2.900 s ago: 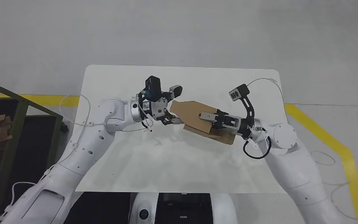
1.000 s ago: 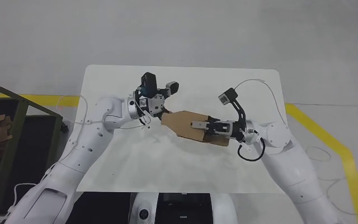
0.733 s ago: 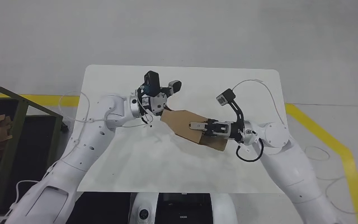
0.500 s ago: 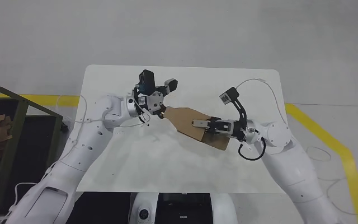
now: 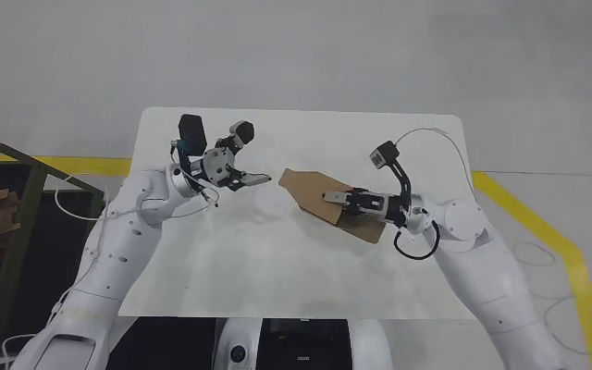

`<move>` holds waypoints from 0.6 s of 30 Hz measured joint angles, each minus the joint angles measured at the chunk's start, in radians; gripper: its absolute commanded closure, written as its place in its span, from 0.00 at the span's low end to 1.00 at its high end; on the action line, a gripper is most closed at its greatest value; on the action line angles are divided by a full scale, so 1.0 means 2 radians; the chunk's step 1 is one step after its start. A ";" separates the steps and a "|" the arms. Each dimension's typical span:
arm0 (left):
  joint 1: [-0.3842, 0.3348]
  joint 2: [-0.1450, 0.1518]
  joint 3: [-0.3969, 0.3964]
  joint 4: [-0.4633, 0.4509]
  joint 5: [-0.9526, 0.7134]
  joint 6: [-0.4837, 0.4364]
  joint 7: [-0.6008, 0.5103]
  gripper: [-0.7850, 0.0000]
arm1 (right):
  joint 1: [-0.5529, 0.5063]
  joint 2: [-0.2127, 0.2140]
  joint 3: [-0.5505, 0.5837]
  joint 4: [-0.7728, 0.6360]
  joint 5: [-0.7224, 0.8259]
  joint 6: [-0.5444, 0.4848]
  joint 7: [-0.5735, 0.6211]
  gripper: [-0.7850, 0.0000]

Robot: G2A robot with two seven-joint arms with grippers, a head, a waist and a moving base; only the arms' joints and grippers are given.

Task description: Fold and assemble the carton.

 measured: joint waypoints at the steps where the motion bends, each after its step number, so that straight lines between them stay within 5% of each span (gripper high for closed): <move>1: 0.002 0.000 0.000 -0.005 0.002 0.000 -0.001 0.00 | 0.001 0.000 -0.002 0.000 -0.003 0.002 -0.002 1.00; 18: -0.025 -0.010 0.047 -0.009 -0.007 0.031 -0.071 0.00 | -0.005 -0.001 -0.004 -0.014 0.005 -0.008 0.000 1.00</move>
